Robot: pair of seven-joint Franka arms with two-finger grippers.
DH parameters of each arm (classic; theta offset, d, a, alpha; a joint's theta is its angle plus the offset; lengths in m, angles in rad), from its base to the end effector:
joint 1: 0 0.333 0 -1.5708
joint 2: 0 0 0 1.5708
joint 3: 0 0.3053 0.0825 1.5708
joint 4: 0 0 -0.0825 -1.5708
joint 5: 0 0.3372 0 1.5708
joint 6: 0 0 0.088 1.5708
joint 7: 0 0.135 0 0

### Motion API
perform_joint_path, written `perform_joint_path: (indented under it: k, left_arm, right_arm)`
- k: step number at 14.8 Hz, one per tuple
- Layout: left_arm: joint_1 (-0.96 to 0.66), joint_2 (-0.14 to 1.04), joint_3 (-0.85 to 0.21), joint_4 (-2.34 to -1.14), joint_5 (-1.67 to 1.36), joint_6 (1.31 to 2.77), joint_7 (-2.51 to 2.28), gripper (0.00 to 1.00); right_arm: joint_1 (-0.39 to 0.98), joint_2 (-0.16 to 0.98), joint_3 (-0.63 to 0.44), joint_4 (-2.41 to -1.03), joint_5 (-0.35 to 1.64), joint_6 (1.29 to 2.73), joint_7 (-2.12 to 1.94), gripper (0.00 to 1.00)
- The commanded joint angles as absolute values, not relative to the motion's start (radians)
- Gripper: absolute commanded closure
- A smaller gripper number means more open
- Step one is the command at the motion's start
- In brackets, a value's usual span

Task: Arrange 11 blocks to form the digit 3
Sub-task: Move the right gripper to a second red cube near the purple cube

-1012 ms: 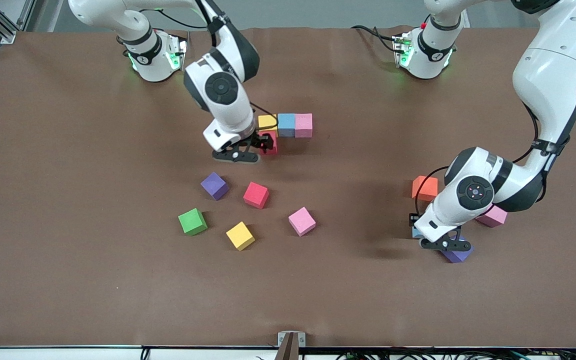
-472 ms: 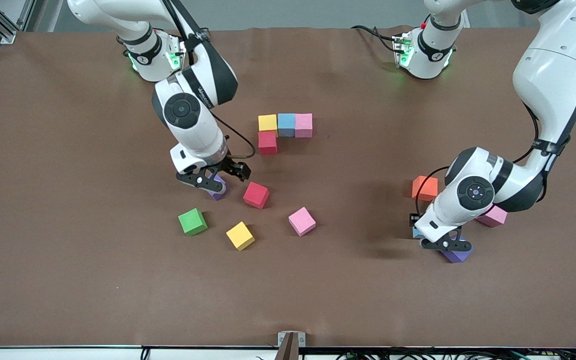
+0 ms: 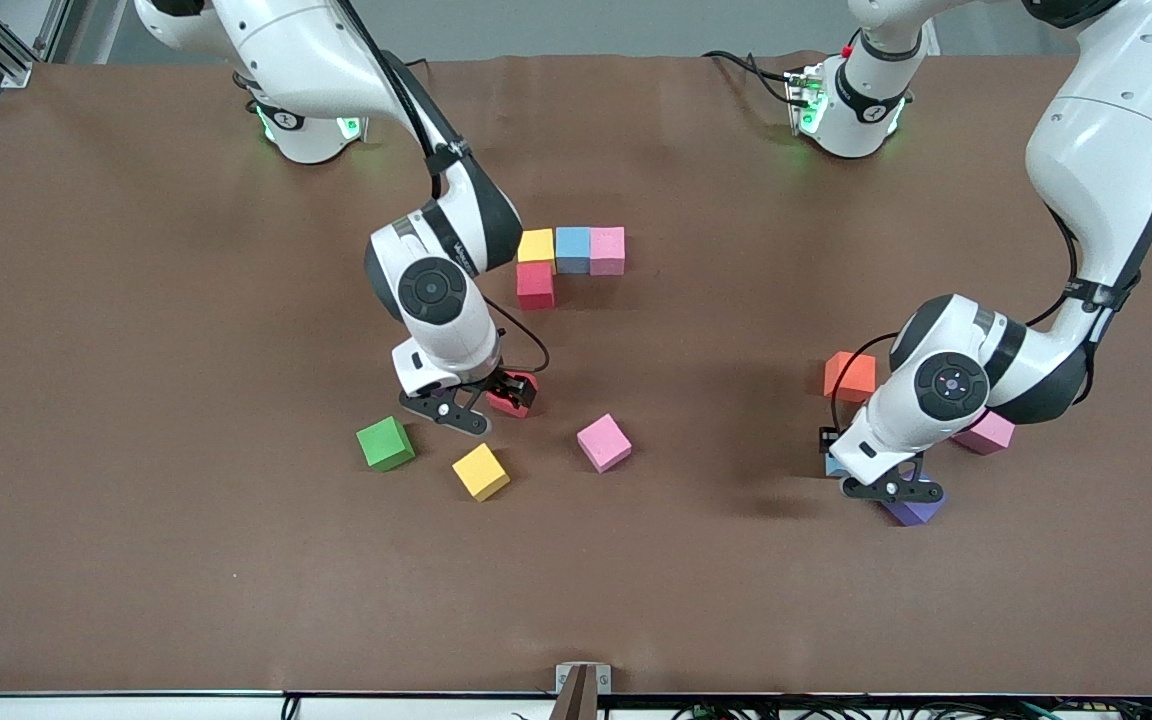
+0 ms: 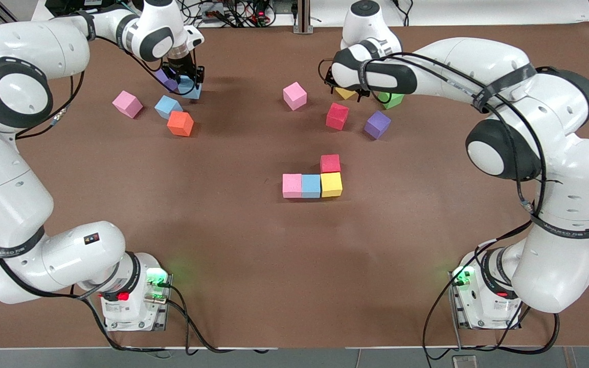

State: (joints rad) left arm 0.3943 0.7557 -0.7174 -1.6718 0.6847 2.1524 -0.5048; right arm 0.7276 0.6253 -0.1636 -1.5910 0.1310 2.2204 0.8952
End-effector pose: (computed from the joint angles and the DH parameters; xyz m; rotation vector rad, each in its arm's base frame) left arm 0.6203 -0.1132 0.2312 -3.0482 0.1456 0.0021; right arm 0.5413 0.3667 0.2648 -3.0693 0.5883 -0.0064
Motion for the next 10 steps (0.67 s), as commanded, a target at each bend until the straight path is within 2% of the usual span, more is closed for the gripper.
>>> perform_joint_path:
  k: [1, 3, 10]
  left_arm:
    - [0.400, 0.738, -0.723, -1.675, 0.690, 2.138, -0.508, 0.54]
    - [0.399, 0.738, -0.723, -1.675, 0.690, 2.138, -0.509, 0.54]
    - [0.399, 0.735, -0.727, -1.675, 0.689, 2.137, -0.514, 0.54]
  right_arm:
    - [0.730, 0.649, -0.161, -1.569, 0.129, 2.221, 0.916, 0.00]
    - [0.735, 0.655, -0.160, -1.578, 0.133, 2.285, 0.922, 0.00]
    - [0.750, 0.689, -0.153, -1.592, 0.137, 2.322, 0.971, 0.00]
